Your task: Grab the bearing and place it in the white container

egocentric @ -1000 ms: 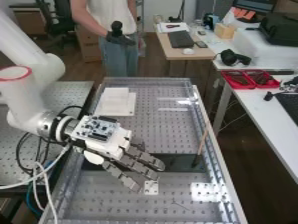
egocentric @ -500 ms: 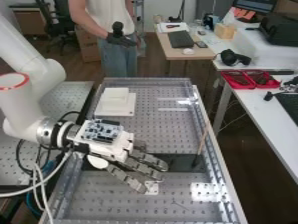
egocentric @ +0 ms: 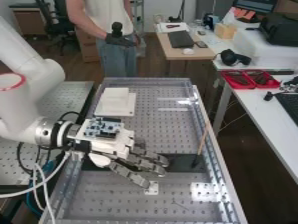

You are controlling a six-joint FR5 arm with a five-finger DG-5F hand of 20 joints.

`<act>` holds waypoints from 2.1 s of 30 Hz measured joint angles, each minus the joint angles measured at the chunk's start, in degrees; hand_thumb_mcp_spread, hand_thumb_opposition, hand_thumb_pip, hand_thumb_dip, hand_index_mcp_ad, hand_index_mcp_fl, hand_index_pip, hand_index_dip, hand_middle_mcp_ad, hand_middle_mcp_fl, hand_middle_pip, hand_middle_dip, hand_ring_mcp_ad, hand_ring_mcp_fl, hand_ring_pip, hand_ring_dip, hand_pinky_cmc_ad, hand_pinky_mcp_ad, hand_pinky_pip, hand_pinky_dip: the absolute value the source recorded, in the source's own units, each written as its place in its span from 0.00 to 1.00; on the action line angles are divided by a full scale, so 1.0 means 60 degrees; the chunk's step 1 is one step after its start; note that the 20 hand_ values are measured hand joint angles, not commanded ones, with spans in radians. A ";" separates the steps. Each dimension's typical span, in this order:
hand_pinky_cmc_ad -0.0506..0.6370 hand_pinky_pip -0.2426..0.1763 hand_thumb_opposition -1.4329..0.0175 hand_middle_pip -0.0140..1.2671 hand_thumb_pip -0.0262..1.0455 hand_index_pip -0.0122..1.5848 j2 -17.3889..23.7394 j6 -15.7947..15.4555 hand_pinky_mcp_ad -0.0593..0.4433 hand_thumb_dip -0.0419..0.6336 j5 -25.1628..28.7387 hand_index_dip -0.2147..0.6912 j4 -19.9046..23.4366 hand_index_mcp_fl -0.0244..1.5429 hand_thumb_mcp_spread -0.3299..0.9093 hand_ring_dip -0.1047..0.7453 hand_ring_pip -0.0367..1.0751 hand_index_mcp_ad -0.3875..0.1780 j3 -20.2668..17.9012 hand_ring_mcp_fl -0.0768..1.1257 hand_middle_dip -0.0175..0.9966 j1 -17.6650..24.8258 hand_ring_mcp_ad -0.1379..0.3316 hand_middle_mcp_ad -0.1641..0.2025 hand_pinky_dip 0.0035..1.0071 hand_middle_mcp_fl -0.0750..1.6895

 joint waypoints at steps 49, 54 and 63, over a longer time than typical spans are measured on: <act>0.59 0.42 0.43 0.13 0.51 0.91 -0.0270 -0.0295 0.67 0.42 -0.0754 0.44 -0.0461 0.08 0.67 0.22 0.12 0.47 0.0474 0.08 0.20 -0.0332 0.54 0.65 0.18 0.06; 0.59 0.42 0.43 0.13 0.52 0.91 -0.0268 -0.0325 0.67 0.42 -0.0751 0.44 -0.0579 0.08 0.66 0.22 0.12 0.46 0.0513 0.08 0.20 -0.0272 0.54 0.65 0.18 0.06; 0.59 0.42 0.42 0.13 0.55 0.91 -0.0262 -0.0377 0.67 0.48 -0.0752 0.43 -0.0671 0.07 0.66 0.22 0.12 0.46 0.0534 0.08 0.20 -0.0284 0.54 0.65 0.18 0.06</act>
